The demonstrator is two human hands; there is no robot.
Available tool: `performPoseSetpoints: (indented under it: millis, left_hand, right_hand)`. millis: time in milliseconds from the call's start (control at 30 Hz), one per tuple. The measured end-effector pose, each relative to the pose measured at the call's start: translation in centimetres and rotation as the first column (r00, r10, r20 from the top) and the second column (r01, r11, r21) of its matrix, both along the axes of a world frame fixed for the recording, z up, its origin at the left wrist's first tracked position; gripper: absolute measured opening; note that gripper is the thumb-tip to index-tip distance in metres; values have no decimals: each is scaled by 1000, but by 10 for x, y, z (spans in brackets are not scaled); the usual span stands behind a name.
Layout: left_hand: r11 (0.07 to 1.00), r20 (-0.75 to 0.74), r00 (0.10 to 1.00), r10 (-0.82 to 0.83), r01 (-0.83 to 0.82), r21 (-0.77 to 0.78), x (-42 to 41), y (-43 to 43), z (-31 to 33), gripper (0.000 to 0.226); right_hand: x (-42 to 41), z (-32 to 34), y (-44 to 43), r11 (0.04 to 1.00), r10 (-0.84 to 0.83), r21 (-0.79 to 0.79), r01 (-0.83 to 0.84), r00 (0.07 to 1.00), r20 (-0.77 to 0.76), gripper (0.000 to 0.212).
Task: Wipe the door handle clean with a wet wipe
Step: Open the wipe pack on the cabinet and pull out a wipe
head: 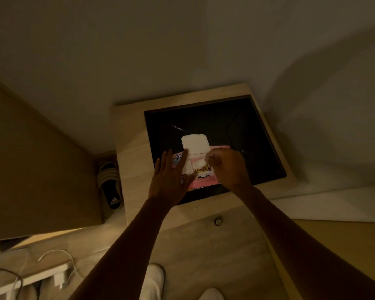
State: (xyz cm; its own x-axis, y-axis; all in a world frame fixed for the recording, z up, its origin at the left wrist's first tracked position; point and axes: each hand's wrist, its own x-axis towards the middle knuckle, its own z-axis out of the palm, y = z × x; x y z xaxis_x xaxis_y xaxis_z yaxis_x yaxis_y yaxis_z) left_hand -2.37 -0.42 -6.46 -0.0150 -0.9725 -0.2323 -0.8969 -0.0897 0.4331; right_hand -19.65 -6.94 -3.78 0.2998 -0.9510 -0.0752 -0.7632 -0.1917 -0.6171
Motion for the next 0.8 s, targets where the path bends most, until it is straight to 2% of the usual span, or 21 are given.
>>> performPoseSetpoints:
  millis: [133, 233, 400, 533, 633, 700, 800]
  left_hand:
    - [1000, 12, 1000, 6, -6, -8, -2, 1, 4, 74]
    - [1000, 11, 1000, 8, -8, -3, -2, 1, 6, 74]
    - [997, 9, 1000, -6, 6, 81, 0, 0, 27, 75]
    - [992, 11, 999, -33, 31, 124, 4, 4, 75, 69]
    - [987, -118, 993, -9, 28, 160, -5, 11, 126, 62]
    - [987, -237, 971, 42, -3, 162, -14, 16, 168, 56]
    - [981, -438, 891, 121, -40, 190, -33, 27, 251, 51]
  right_hand:
    - [-1, 10, 0, 985, -169, 5, 170, 975, 141, 12]
    - [-9, 17, -5, 946, -324, 96, 310, 911, 257, 8]
    - [-28, 38, 2, 937, -341, 176, 301, 895, 289, 6]
    - [-39, 82, 28, 919, -385, 237, 316, 850, 359, 5]
    - [-42, 133, 53, 888, -445, 304, 346, 812, 378, 2]
    - [-42, 173, 68, 867, -481, 342, 362, 788, 386, 9]
    - [-47, 248, 99, 831, -541, 385, 401, 743, 393, 6]
